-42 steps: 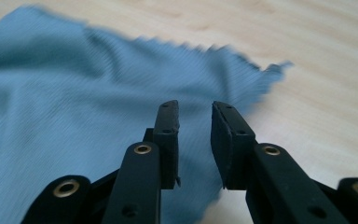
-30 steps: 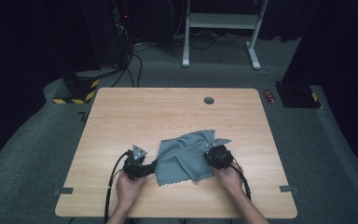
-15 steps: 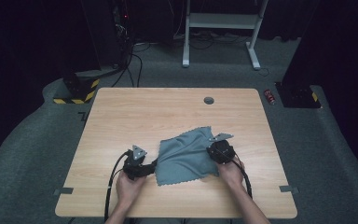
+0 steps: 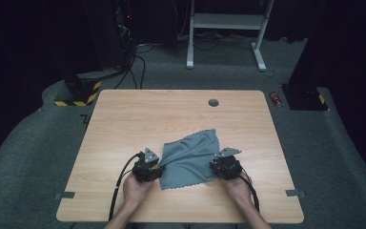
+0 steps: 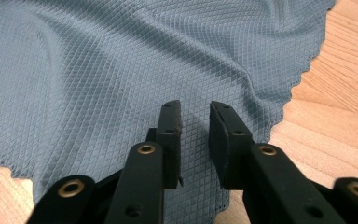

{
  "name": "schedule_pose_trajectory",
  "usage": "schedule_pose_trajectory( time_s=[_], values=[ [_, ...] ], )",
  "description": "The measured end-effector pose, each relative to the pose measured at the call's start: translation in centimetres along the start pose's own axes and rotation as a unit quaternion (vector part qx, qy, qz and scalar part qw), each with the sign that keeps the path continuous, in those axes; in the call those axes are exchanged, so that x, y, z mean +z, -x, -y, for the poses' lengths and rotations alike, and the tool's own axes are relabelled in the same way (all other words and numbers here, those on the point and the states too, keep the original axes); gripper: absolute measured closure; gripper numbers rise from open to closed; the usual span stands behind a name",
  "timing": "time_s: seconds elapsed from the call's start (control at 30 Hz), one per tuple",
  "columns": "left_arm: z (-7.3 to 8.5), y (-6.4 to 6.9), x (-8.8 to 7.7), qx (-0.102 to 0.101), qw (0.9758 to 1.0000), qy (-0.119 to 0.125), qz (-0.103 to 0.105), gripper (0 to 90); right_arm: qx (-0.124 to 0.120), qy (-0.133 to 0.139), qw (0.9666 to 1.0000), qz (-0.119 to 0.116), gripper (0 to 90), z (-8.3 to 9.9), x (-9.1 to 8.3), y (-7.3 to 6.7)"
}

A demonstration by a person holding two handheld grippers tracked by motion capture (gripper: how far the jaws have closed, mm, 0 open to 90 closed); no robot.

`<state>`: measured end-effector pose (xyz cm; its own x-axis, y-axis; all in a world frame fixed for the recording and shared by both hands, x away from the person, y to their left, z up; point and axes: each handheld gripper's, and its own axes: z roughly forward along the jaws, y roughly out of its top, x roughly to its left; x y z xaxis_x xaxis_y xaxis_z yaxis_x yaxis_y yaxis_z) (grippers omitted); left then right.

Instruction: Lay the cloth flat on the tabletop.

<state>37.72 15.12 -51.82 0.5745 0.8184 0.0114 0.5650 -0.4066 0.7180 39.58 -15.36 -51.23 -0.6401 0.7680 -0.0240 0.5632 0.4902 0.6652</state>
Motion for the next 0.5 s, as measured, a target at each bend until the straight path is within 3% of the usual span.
schedule_pose_trajectory(
  time_s=[0.17,0.3,0.4,0.5],
  values=[
    [-1.6,-0.7,1.2,0.004,0.9999,-0.014,0.005,75.4,-0.011,0.002,0.9999,0.007,85.9,-0.2,0.3,0.2],
    [-3.0,-1.7,2.4,0.014,0.9995,-0.026,-0.015,80.4,-0.012,0.002,0.9998,0.018,88.6,-0.9,0.9,0.4],
    [-4.0,-2.6,3.1,0.016,0.9985,-0.038,-0.037,74.9,-0.002,0.003,0.9997,0.024,88.5,-1.6,1.5,0.5],
    [-4.1,-2.6,2.8,0.010,0.9983,-0.039,-0.043,65.6,0.006,0.003,0.9996,0.026,84.8,-1.8,1.8,0.5]
  ],
)
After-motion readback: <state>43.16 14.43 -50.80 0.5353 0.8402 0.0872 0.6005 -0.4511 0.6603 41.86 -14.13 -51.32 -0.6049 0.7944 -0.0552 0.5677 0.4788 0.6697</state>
